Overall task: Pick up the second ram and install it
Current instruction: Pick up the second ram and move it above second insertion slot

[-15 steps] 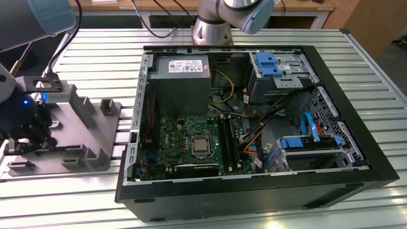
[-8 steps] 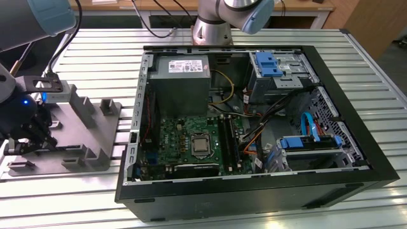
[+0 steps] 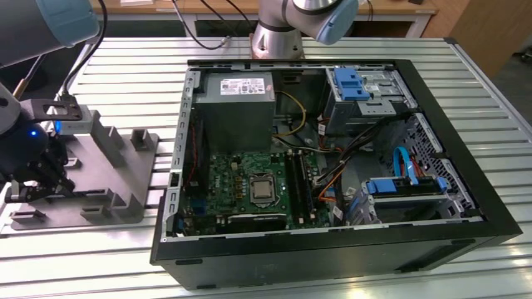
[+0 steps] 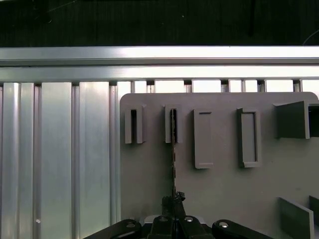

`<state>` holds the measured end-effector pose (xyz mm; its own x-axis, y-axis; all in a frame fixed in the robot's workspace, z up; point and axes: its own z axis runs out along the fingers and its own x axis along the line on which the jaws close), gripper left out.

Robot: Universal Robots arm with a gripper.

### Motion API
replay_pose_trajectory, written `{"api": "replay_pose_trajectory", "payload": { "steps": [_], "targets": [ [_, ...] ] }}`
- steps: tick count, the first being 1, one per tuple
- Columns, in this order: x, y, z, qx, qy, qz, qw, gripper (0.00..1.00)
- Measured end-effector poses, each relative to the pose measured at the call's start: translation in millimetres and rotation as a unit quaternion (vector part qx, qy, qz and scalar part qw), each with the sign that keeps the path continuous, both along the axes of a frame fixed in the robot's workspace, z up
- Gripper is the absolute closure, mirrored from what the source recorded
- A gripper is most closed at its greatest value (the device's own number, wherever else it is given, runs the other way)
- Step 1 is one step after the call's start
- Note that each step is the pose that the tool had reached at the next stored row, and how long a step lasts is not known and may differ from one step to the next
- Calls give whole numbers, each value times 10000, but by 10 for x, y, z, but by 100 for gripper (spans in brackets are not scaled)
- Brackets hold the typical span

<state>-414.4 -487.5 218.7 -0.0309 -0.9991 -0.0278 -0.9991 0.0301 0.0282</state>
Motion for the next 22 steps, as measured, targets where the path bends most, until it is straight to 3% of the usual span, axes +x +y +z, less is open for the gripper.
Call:
{"api": "replay_pose_trajectory", "payload": {
  "steps": [3, 5, 7, 9, 10, 16, 17, 20, 22],
  "targets": [
    [0, 0, 0, -1, 0, 0, 10000, 89],
    [0, 0, 0, -1, 0, 0, 10000, 84],
    [0, 0, 0, -1, 0, 0, 10000, 71],
    [0, 0, 0, -2, 0, 0, 10000, 71],
    [0, 0, 0, -2, 0, 0, 10000, 65],
    [-5, 1, -6, -3, 0, 0, 10000, 65],
    [-14, 0, -16, 8, 0, 6, 10000, 65],
    [-46, 0, -49, 100, 0, 55, 9999, 65],
    [-55, 0, -85, 120, -2, 82, 9999, 65]
  ]
}}
